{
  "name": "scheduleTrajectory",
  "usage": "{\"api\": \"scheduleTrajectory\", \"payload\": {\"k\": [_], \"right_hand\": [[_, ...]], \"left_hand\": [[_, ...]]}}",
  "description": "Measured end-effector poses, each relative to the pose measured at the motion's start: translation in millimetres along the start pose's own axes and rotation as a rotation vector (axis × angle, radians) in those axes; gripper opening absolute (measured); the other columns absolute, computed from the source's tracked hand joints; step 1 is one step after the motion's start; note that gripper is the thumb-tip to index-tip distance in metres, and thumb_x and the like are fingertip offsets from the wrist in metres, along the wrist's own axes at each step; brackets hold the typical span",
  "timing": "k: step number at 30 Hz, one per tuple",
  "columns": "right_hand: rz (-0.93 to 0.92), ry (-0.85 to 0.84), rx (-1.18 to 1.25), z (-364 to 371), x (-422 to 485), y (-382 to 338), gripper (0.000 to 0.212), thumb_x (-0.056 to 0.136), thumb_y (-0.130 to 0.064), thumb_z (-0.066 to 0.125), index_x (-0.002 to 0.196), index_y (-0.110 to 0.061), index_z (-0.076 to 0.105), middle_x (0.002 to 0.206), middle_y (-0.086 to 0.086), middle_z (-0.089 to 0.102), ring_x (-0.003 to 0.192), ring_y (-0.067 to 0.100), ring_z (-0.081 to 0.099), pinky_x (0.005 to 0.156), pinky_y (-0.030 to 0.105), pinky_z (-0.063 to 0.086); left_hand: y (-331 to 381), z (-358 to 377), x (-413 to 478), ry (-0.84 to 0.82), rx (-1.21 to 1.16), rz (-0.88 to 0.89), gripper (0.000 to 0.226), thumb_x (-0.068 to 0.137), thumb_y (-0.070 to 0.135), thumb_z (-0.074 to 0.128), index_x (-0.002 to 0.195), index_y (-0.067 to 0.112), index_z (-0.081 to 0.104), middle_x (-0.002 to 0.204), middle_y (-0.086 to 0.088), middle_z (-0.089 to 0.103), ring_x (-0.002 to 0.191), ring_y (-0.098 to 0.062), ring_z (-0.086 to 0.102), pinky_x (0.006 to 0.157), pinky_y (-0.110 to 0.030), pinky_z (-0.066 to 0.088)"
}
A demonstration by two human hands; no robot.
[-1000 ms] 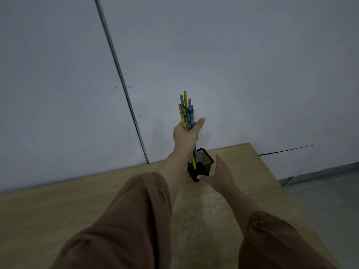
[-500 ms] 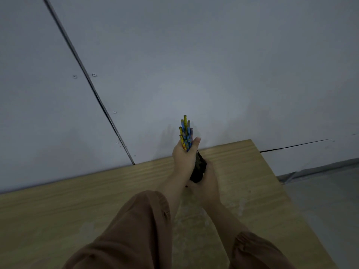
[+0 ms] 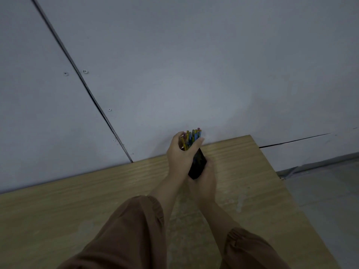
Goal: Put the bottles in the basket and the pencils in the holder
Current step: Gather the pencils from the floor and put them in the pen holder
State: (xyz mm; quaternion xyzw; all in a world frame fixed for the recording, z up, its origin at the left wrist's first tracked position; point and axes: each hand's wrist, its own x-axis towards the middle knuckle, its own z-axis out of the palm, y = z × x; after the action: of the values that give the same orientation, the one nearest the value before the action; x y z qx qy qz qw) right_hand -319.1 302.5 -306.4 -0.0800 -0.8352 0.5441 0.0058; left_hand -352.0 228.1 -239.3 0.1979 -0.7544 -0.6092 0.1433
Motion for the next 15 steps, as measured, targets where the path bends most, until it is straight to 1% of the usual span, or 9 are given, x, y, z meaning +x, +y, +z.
{"api": "scheduleTrajectory", "payload": {"k": [2,3,4,5,6,7,9,11,15], "right_hand": [[0.005,0.029,-0.008,0,4,0,0.079,0.067,-0.038,0.082,0.132,-0.019,0.042,0.122,-0.002,0.054,0.107,0.016,0.06,0.08,0.04,0.057],[0.0,0.043,-0.011,0,7,0,0.079,0.066,-0.037,0.082,0.131,-0.019,0.042,0.121,-0.002,0.053,0.107,0.016,0.059,0.08,0.039,0.057],[-0.007,0.059,-0.015,-2,12,1,0.078,0.066,-0.036,0.082,0.131,-0.019,0.042,0.121,-0.003,0.053,0.107,0.015,0.059,0.08,0.037,0.057],[-0.009,0.075,-0.023,-4,16,1,0.078,0.066,-0.035,0.082,0.131,-0.019,0.042,0.121,-0.003,0.053,0.107,0.015,0.059,0.08,0.035,0.056],[-0.008,0.093,-0.026,-7,23,1,0.078,0.066,-0.034,0.082,0.131,-0.019,0.042,0.121,-0.002,0.054,0.108,0.016,0.059,0.081,0.034,0.056],[0.001,0.113,-0.023,-10,29,2,0.078,0.066,-0.033,0.083,0.131,-0.02,0.042,0.122,-0.002,0.054,0.108,0.016,0.059,0.083,0.035,0.056],[0.024,0.159,0.01,-20,42,5,0.08,0.066,-0.032,0.084,0.132,-0.019,0.041,0.123,0.0,0.055,0.111,0.018,0.059,0.087,0.039,0.056],[0.032,0.188,0.011,-31,55,7,0.083,0.065,-0.035,0.085,0.133,-0.018,0.042,0.124,0.002,0.055,0.113,0.02,0.058,0.089,0.04,0.056],[0.024,0.148,0.021,-49,71,9,0.082,0.061,-0.037,0.088,0.127,-0.018,0.043,0.117,-0.004,0.057,0.11,0.019,0.06,0.078,0.025,0.051]], "left_hand": [[1,1,2,-0.019,-0.024,-0.034,0.047,0.069,0.064,0.069,0.106,0.036,0.058,0.103,0.023,0.062,0.097,0.01,0.059,0.077,-0.006,0.045],[0,2,4,-0.041,-0.034,-0.051,0.04,0.072,0.064,0.066,0.1,0.036,0.059,0.106,0.019,0.063,0.104,0.004,0.06,0.084,-0.014,0.048],[0,4,6,-0.067,-0.038,-0.054,0.041,0.074,0.066,0.062,0.099,0.033,0.062,0.11,0.013,0.066,0.11,-0.005,0.061,0.092,-0.024,0.05],[2,6,8,-0.096,-0.032,-0.054,0.051,0.076,0.069,0.058,0.103,0.027,0.065,0.115,0.006,0.067,0.114,-0.012,0.06,0.098,-0.034,0.05],[3,8,9,-0.111,-0.031,-0.06,0.064,0.076,0.072,0.053,0.113,0.021,0.065,0.121,0.0,0.066,0.117,-0.015,0.059,0.102,-0.039,0.047],[6,10,10,-0.111,-0.036,-0.078,0.07,0.078,0.072,0.051,0.12,0.017,0.063,0.127,-0.004,0.064,0.12,-0.017,0.057,0.105,-0.04,0.045],[9,14,13,-0.109,-0.046,-0.102,0.069,0.083,0.067,0.05,0.127,0.014,0.059,0.133,-0.005,0.06,0.123,-0.016,0.055,0.107,-0.034,0.042],[11,17,15,-0.139,-0.033,-0.114,0.068,0.085,0.065,0.05,0.131,0.014,0.056,0.136,-0.002,0.058,0.124,-0.014,0.053,0.103,-0.027,0.041],[17,24,13,-0.195,-0.009,-0.118,0.068,0.084,0.067,0.048,0.131,0.018,0.056,0.134,0.003,0.059,0.122,-0.011,0.053,0.097,-0.023,0.039]]}}
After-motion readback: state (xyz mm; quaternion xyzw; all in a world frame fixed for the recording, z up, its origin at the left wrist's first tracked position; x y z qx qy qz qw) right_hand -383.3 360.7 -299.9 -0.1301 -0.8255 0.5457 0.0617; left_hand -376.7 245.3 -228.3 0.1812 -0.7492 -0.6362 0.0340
